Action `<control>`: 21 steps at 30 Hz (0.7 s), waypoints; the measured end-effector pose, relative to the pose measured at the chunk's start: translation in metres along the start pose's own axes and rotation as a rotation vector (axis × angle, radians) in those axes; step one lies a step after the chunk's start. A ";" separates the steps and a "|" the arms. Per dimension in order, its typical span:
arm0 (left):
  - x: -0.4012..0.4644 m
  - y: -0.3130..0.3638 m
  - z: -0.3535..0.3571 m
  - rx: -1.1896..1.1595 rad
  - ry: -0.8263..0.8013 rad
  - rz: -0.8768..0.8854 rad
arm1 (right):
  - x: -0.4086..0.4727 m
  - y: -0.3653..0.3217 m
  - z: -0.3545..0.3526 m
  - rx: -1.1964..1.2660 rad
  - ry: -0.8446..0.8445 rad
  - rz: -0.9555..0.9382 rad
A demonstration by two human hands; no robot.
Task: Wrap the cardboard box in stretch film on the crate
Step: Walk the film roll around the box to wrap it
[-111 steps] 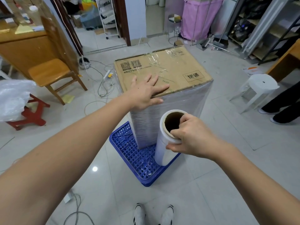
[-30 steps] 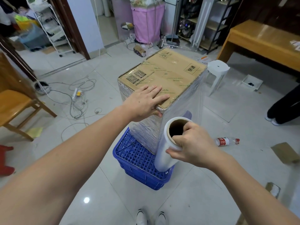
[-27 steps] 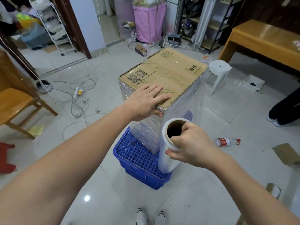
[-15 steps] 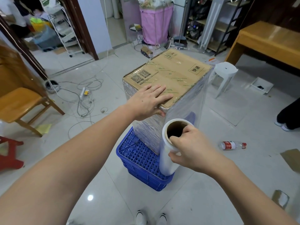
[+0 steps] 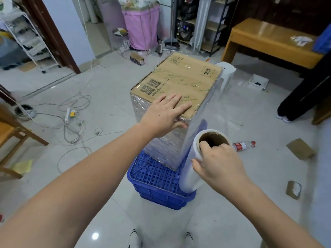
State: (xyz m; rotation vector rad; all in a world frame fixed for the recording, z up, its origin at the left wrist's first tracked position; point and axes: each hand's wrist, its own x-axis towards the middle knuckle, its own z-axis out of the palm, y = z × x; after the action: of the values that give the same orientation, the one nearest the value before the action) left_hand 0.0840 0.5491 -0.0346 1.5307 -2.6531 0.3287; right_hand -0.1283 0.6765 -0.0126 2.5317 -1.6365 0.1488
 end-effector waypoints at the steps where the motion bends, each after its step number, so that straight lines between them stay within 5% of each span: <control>1: 0.000 -0.001 0.001 -0.001 0.015 0.015 | -0.001 -0.008 -0.001 0.008 -0.010 0.047; 8: 0.000 -0.005 0.008 -0.022 0.044 0.065 | 0.008 -0.053 0.003 -0.079 -0.010 0.238; 12: 0.001 -0.005 0.006 -0.050 0.037 0.064 | 0.014 -0.058 -0.010 -0.115 -0.144 0.251; 21: 0.015 -0.020 -0.015 -0.025 -0.015 0.134 | 0.000 -0.062 -0.016 0.067 -0.210 0.343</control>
State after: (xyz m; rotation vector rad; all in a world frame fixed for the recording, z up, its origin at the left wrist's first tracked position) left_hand 0.0927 0.5300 -0.0142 1.3560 -2.7668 0.2907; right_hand -0.0724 0.7040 0.0001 2.3571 -2.1734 -0.0341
